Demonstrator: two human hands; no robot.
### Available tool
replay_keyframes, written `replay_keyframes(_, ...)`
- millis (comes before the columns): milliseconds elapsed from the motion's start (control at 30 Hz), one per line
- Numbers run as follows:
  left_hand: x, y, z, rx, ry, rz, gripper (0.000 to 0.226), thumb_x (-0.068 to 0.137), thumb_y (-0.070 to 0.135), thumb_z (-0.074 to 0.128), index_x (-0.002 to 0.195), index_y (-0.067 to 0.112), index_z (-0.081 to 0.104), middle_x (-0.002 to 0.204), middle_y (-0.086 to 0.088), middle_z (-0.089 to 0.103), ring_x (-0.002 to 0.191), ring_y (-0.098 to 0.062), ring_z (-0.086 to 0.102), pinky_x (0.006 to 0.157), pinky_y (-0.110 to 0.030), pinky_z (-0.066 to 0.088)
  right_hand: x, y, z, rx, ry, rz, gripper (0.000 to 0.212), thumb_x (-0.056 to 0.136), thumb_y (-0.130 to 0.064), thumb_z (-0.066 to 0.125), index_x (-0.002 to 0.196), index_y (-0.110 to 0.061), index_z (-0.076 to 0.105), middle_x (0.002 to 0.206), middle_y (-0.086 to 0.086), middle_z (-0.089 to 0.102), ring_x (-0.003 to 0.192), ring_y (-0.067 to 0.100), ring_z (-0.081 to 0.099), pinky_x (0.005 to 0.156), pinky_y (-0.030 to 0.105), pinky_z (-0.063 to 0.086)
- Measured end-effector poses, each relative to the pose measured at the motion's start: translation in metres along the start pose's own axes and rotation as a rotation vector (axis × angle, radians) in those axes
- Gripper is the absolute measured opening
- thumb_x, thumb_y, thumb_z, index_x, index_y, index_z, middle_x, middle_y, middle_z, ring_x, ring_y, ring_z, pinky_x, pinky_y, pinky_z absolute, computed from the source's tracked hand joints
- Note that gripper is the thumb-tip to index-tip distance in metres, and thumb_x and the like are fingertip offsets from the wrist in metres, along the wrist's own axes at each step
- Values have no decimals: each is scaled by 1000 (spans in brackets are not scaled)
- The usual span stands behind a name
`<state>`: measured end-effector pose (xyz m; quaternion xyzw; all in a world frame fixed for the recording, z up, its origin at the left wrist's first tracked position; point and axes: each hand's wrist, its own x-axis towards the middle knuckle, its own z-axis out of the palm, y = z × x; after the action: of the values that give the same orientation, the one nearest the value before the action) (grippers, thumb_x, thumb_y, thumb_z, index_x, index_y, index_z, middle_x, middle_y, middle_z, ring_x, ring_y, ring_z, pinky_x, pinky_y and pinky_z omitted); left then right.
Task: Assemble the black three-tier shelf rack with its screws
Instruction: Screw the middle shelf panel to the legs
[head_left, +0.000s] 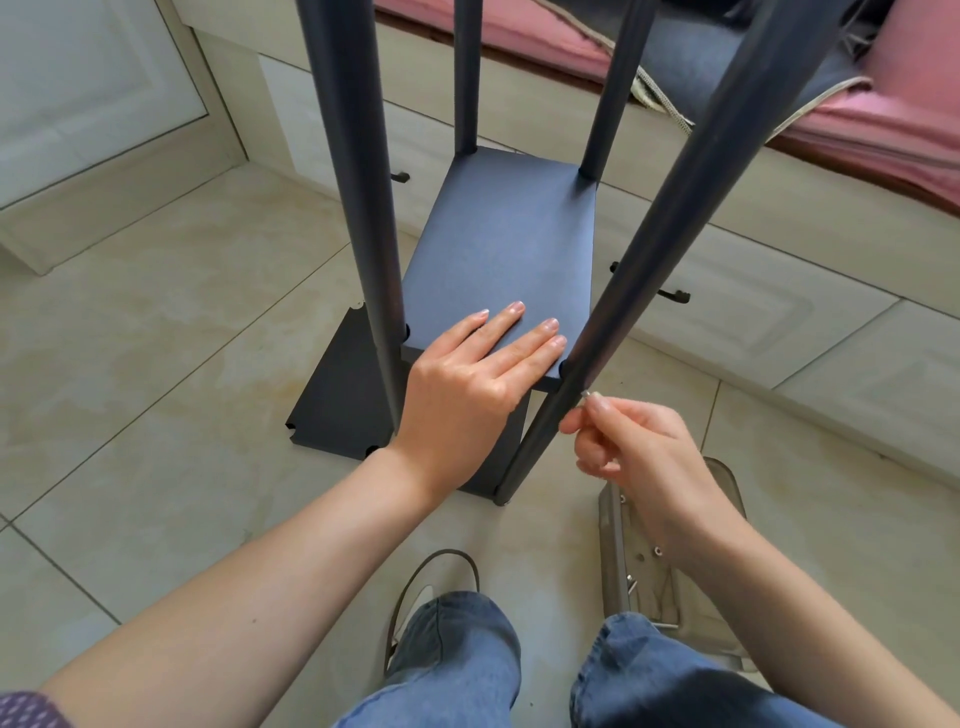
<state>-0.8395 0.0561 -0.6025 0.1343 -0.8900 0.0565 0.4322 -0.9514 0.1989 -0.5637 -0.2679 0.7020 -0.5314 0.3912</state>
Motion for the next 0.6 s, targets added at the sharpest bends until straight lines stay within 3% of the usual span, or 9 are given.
replay_keyframes(133,2,4,-1,-15,15,-1,33,84,-7,77,112,12,79,118,-2,74,111,-30,71,90,-42,61,0,-4,-2,462,-142,266,35,102,-29,45,75,-13,61,54,-3,36,55,14,38,77,35,39)
replay_keyframes(233,3,3,-2,-13,13,9,32,85,-5,79,111,12,79,118,-2,74,110,-29,71,90,-41,61,0,-4,-2,583,-189,313,34,102,-29,45,74,-14,59,52,-4,34,55,15,38,81,39,39)
replay_keyframes(300,3,3,-2,-15,6,4,32,84,-5,79,112,12,79,118,-2,74,110,-29,72,90,-41,61,-1,-2,0,420,-119,235,39,104,-29,43,74,-13,60,52,-4,38,54,14,41,80,37,42)
replay_keyframes(467,1,3,-1,-27,-11,1,31,84,-3,81,112,12,79,117,-2,74,111,-29,71,92,-41,60,0,7,-2,-465,89,-289,26,102,-20,51,84,-9,65,67,3,58,63,15,50,65,30,43)
replay_keyframes(600,1,0,0,-32,-16,21,30,86,-2,79,113,12,79,118,-2,74,112,-30,71,93,-41,58,2,12,-5,-729,131,-418,27,103,-24,46,82,-16,62,72,-11,54,75,16,53,67,29,39)
